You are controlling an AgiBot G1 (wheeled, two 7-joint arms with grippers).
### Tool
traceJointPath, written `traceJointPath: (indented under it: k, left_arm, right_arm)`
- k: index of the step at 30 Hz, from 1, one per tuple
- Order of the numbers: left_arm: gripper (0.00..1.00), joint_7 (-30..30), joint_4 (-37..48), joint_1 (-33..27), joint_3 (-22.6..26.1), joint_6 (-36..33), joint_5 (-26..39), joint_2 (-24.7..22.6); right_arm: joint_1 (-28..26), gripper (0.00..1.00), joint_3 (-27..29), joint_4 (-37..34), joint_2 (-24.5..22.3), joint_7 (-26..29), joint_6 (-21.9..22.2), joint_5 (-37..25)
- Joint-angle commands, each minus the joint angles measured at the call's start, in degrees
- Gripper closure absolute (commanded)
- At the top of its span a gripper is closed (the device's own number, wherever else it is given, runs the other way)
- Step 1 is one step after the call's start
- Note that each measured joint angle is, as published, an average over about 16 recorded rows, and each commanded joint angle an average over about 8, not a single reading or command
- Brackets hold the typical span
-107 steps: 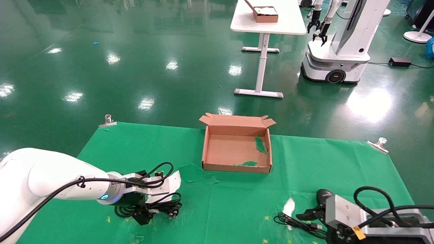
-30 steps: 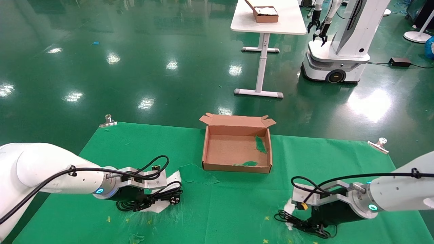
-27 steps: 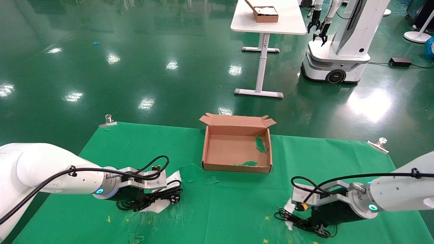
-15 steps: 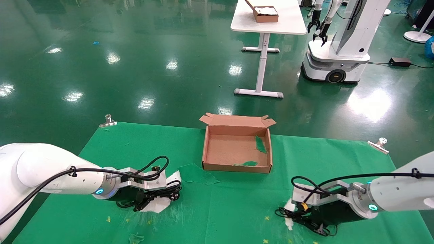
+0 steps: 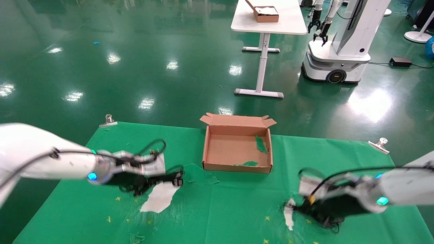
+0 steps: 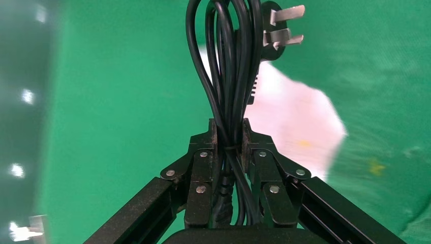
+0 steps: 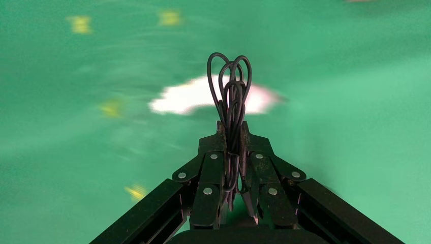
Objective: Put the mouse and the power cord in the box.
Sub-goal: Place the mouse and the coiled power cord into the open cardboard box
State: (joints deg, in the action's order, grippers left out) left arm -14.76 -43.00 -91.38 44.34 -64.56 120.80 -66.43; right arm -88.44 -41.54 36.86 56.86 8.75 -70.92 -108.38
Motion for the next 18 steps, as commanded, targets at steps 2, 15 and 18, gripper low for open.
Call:
traceJointPath:
  k: [2, 15, 18]
  left_arm:
    - [1.0, 0.32, -1.75, -1.57, -0.88, -1.06, -1.43, 0.64]
    - [1.0, 7.72, -4.07, -0.02, 1.5, 21.76, -0.36, -11.4]
    - [1.0, 8.6, -5.41, 1.86, 5.37, 28.48, -0.5, -12.03]
  right_arm:
    - [-1.49, 1.0, 0.68, 0.06, -1.29, -0.27, -0.09, 0.41]
    - [-8.22, 1.0, 2.85, -1.51, -4.73, 0.81, 1.45, 0.3]
    - [-9.31, 1.0, 3.18, -1.14, -5.54, 1.37, 1.34, 0.28]
